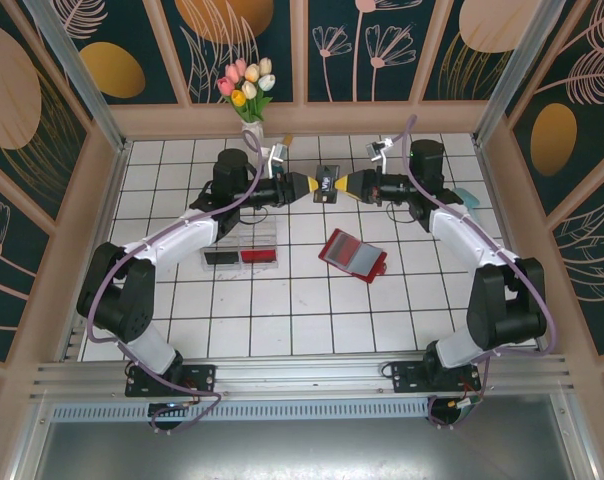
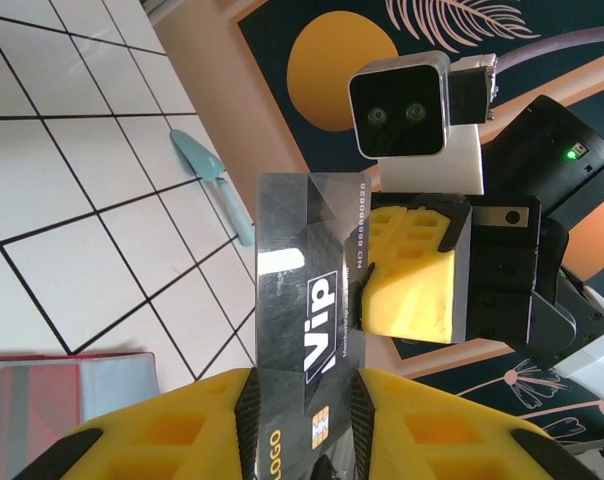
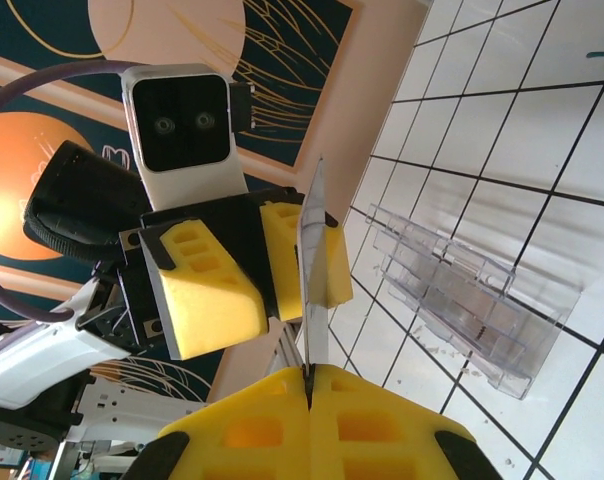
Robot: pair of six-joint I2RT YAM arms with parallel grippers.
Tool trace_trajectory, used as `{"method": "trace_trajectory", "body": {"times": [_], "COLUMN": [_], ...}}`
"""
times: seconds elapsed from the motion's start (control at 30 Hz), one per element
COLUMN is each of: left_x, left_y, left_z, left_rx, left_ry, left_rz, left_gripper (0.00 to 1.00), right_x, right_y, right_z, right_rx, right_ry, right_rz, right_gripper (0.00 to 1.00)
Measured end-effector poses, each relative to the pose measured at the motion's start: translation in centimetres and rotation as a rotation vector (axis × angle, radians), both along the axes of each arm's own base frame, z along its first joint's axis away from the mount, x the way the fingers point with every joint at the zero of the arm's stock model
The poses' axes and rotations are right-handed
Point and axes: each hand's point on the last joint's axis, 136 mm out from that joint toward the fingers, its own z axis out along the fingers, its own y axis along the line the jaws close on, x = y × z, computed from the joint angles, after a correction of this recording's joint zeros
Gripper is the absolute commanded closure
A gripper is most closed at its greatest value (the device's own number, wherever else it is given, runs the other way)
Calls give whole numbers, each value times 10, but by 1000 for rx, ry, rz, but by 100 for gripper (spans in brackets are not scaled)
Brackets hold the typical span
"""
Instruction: Take the credit cards out of the card holder
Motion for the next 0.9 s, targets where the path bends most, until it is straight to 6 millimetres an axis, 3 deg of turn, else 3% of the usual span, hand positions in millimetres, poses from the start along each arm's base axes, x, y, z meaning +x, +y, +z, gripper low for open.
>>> {"method": "trace_trajectory", "body": {"times": [0.17, 0.53, 0.8, 0.9], "left_x": [2, 6, -4, -7], "left_y": [3, 7, 4, 4], "left_z": [-3, -6, -5, -3], "left_rx": [11, 21, -16, -26], "left_ry": [5, 7, 17, 17], "left_rz": [8, 25, -26, -41], "left_gripper": [62, 62, 68, 75], "right_x": [0, -1, -4, -3], "right_y": [1, 1, 9, 9], "right_z": [-3, -4, -6, -9], "right_rx": [-4, -8, -8, -9], "right_ry": [6, 0, 4, 10], "right_rz": [3, 7, 27, 29], "right_gripper": [100, 100, 100, 100]}}
